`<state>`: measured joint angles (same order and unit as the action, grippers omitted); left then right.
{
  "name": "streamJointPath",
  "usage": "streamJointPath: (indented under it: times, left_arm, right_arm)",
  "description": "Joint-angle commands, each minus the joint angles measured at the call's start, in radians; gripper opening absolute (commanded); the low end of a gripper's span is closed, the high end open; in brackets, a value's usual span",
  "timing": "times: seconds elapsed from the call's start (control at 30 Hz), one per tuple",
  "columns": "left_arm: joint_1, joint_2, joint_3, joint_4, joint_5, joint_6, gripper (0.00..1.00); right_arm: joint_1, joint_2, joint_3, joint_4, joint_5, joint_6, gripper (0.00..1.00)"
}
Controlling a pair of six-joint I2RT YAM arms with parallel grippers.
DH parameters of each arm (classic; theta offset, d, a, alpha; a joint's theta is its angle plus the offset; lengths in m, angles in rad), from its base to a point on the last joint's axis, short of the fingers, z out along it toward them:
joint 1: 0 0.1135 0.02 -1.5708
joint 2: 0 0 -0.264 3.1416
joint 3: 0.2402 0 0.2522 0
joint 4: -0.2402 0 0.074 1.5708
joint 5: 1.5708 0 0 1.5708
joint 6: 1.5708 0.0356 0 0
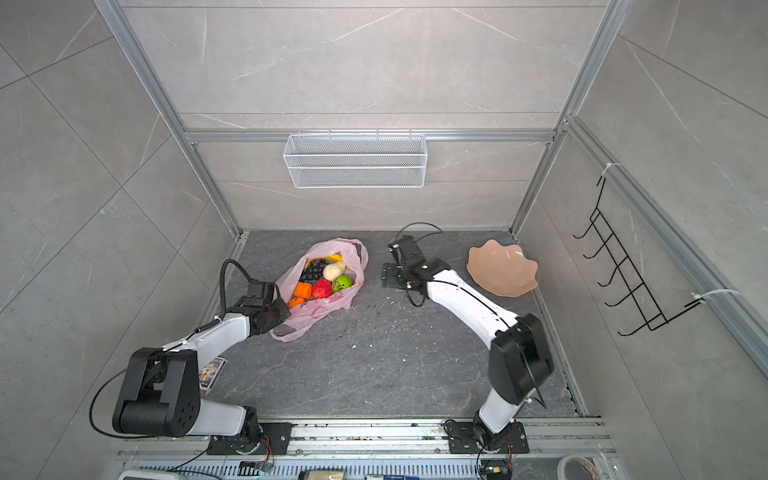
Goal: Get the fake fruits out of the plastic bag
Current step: 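Move the right gripper to the pink scalloped bowl and grasp its rim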
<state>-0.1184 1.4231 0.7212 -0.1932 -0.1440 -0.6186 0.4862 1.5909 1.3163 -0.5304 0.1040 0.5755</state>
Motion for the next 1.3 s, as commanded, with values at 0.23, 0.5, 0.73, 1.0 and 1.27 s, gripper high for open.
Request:
streamJointPath:
  times: [0.23, 0.5, 0.73, 1.0, 1.27]
  left_arm:
    - [0.000, -0.009, 0.005, 0.047, 0.057, -0.024, 0.00]
    - [0.000, -0.007, 0.003, 0.047, 0.048, -0.024, 0.00]
    - [0.000, -0.006, 0.001, 0.050, 0.038, -0.024, 0.00]
    - [0.000, -0.003, 0.001, 0.051, 0.032, -0.021, 0.00]
    - [0.000, -0.004, 0.001, 0.051, 0.030, -0.018, 0.00]
  right_arm:
    - [-0.399, -0.291, -0.341, 0.081, -0.030, 0.250, 0.76]
    - [-0.658, -0.245, -0.465, 0.261, -0.194, 0.411, 0.71]
    - [-0.710, -0.157, -0.487, 0.394, -0.223, 0.510, 0.71]
    - [-0.714, -0.061, -0.487, 0.472, -0.185, 0.629, 0.71]
    - [-0.722, 0.074, -0.424, 0.528, -0.185, 0.662, 0.63]
